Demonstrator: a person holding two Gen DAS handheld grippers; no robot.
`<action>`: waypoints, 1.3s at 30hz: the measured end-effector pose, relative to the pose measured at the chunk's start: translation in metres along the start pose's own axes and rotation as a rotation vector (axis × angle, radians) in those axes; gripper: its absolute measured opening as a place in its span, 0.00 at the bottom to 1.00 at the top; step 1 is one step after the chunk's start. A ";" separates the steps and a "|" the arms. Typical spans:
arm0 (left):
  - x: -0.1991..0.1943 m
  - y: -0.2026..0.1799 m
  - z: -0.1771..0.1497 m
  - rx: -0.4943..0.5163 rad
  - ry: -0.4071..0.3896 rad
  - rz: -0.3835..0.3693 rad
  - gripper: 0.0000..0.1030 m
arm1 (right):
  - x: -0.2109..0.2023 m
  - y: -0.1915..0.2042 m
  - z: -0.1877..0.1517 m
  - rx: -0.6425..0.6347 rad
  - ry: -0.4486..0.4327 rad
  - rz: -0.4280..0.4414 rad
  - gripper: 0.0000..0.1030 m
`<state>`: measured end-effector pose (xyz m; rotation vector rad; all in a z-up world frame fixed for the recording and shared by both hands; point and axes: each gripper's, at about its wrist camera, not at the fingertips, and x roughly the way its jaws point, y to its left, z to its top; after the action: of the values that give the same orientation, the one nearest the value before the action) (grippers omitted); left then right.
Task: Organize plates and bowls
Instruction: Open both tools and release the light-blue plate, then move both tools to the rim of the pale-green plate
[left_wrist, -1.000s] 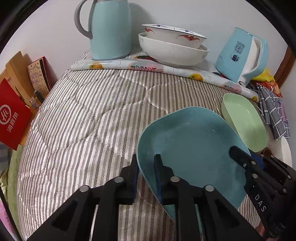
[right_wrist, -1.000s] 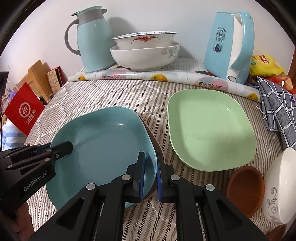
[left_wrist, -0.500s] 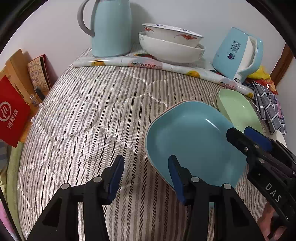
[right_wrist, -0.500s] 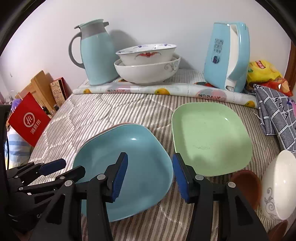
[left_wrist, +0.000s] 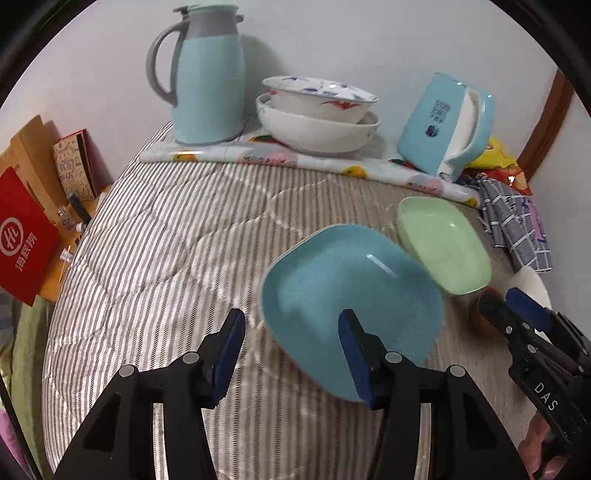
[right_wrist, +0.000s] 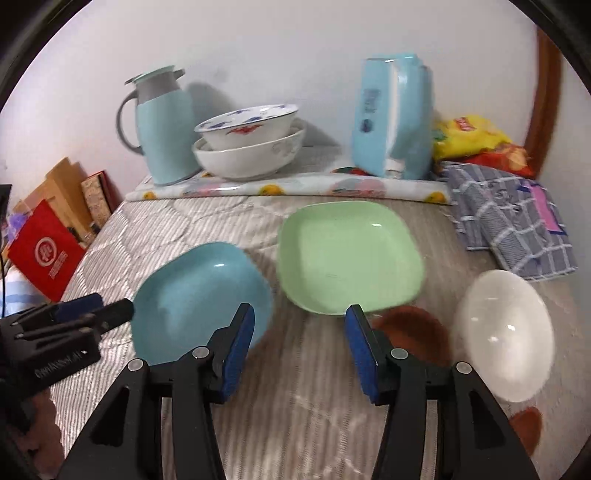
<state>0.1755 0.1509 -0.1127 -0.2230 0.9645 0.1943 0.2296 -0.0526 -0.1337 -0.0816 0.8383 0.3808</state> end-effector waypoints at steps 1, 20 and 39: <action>-0.002 -0.003 0.002 0.004 -0.004 -0.006 0.49 | -0.004 -0.006 0.000 0.009 -0.002 -0.011 0.50; 0.004 -0.066 0.042 0.092 -0.033 -0.069 0.49 | -0.022 -0.072 0.027 0.087 -0.026 -0.111 0.52; 0.059 -0.088 0.080 0.123 -0.004 -0.054 0.49 | 0.042 -0.081 0.057 0.063 0.034 -0.121 0.52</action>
<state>0.2946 0.0924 -0.1083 -0.1350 0.9617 0.0857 0.3247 -0.1031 -0.1324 -0.0798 0.8735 0.2395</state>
